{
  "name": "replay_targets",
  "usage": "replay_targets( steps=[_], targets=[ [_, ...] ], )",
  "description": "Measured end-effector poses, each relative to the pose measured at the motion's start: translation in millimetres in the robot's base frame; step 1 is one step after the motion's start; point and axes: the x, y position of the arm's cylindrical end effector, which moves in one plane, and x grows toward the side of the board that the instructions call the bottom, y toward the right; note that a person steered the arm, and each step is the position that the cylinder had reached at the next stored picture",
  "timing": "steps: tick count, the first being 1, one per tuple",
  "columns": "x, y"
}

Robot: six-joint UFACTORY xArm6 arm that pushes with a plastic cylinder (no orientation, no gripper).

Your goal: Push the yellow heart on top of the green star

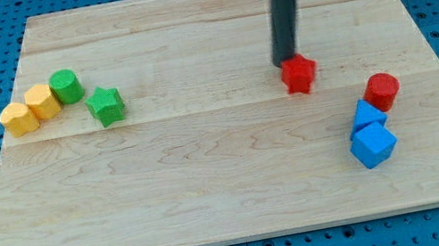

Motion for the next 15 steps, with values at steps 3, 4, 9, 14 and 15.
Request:
replay_targets(
  steps=[3, 4, 9, 14, 15],
  targets=[
    [29.2, -41.1],
    [58.4, -99.7],
    [140.0, -289.8],
    [89.7, -382.7],
    [82.3, -395.6]
  ],
)
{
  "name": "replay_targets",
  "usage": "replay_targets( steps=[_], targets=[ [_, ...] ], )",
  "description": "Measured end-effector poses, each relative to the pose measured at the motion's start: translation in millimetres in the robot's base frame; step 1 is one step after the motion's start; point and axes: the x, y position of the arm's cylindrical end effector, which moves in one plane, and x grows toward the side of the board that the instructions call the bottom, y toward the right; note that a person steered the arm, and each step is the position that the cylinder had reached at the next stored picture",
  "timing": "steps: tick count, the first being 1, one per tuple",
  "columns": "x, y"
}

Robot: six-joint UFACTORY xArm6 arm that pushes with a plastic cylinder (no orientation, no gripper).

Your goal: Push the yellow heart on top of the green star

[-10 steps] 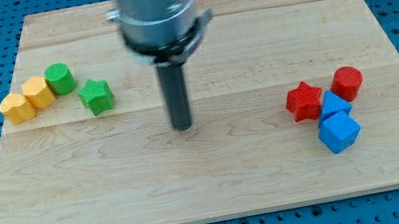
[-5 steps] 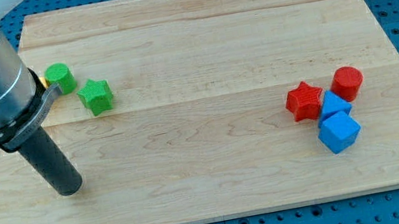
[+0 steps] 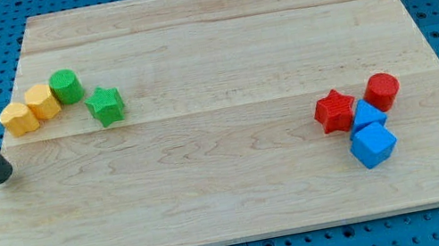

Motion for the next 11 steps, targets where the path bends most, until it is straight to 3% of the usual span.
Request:
replay_targets(
  steps=[7, 8, 11],
  targets=[
    [-26.5, -4.9],
    [-61.3, -20.3],
    [-95.9, 95.7]
  ],
)
